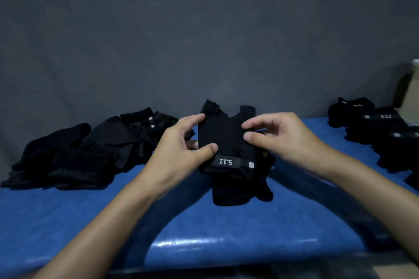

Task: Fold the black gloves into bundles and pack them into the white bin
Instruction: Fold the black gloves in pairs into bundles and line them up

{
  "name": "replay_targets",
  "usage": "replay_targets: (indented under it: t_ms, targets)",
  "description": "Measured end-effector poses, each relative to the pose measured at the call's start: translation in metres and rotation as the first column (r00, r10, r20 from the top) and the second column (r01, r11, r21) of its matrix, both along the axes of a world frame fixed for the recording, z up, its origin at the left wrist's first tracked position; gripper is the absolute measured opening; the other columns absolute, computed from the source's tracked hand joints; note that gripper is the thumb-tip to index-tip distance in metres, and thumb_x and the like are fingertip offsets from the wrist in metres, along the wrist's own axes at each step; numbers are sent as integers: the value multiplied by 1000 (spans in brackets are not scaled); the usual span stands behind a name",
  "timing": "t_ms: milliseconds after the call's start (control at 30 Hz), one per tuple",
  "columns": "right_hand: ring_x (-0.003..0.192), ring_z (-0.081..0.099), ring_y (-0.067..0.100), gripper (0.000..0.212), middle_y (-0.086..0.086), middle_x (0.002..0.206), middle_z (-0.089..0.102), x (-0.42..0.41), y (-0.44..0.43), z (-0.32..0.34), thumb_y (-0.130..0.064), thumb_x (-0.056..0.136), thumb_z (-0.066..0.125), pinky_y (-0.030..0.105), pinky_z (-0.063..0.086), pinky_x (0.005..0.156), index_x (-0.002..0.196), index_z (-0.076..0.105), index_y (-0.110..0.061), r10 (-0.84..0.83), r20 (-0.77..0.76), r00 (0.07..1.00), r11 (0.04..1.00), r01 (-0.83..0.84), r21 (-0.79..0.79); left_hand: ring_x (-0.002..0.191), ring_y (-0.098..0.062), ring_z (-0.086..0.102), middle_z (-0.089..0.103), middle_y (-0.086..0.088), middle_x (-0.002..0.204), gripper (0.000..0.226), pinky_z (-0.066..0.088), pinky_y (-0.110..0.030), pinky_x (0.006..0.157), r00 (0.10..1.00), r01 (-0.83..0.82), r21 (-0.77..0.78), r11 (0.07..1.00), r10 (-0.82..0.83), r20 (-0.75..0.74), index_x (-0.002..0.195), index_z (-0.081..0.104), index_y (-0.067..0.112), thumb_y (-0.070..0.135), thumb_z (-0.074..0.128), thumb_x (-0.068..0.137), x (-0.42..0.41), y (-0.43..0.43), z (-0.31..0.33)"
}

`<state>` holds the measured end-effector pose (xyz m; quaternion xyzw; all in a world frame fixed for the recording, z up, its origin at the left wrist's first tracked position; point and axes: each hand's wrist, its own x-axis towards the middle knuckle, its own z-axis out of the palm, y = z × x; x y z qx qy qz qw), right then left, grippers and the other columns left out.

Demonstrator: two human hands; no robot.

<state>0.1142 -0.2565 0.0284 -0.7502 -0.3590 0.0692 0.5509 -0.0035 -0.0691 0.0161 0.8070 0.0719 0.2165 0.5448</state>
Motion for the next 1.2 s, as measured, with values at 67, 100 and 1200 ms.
replay_targets:
  t_ms: [67, 100, 1200]
  targets:
    - [56, 55, 12, 13, -11, 67, 68, 1, -5, -3, -17, 85, 73, 39, 49, 59, 97, 72, -19, -2, -7, 1000, 996, 2, -87, 103, -29, 69, 67, 2, 125, 82, 56, -46, 94, 998, 1, -5, 1000, -2, -61, 141, 51, 30, 38, 82, 65, 0, -4, -4]
    - [54, 55, 10, 12, -12, 65, 68, 1, -7, -5, -18, 85, 73, 39, 49, 58, 97, 71, -20, -4, -8, 1000, 993, 4, -118, 102, -31, 69, 69, 0, 120, 79, 56, -46, 94, 997, 0, 1, 1000, 0, -81, 142, 51, 29, 33, 83, 70, 1, -6, -8]
    - [67, 59, 0, 4, -5, 79, 68, 18, -36, -24, -19, 84, 73, 17, 47, 67, 81, 71, -18, -15, 153, 988, 908, 78, -411, 148, 5, -13, 1, 21, 165, 63, 1, -34, 124, 942, 300, 663, 686, -101, -321, 153, 23, 46, 68, 24, 94, -1, -28, -41]
